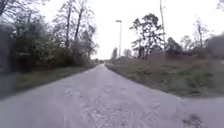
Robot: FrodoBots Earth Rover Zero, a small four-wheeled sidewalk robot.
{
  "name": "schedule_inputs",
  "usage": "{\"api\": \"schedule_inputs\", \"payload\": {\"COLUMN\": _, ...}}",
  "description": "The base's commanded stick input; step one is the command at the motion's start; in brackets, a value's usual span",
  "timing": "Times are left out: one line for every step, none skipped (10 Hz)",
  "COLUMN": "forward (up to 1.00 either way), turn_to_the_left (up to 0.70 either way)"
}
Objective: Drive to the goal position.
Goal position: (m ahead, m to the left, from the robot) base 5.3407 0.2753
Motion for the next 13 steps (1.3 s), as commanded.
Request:
{"api": "schedule_inputs", "payload": {"forward": 1.00, "turn_to_the_left": 0.00}}
{"api": "schedule_inputs", "payload": {"forward": 1.00, "turn_to_the_left": 0.00}}
{"api": "schedule_inputs", "payload": {"forward": 1.00, "turn_to_the_left": 0.00}}
{"api": "schedule_inputs", "payload": {"forward": 1.00, "turn_to_the_left": 0.00}}
{"api": "schedule_inputs", "payload": {"forward": 1.00, "turn_to_the_left": 0.00}}
{"api": "schedule_inputs", "payload": {"forward": 1.00, "turn_to_the_left": 0.00}}
{"api": "schedule_inputs", "payload": {"forward": 1.00, "turn_to_the_left": 0.00}}
{"api": "schedule_inputs", "payload": {"forward": 1.00, "turn_to_the_left": 0.00}}
{"api": "schedule_inputs", "payload": {"forward": 1.00, "turn_to_the_left": 0.18}}
{"api": "schedule_inputs", "payload": {"forward": 1.00, "turn_to_the_left": 0.37}}
{"api": "schedule_inputs", "payload": {"forward": 1.00, "turn_to_the_left": 0.22}}
{"api": "schedule_inputs", "payload": {"forward": 1.00, "turn_to_the_left": 0.00}}
{"api": "schedule_inputs", "payload": {"forward": 1.00, "turn_to_the_left": 0.00}}
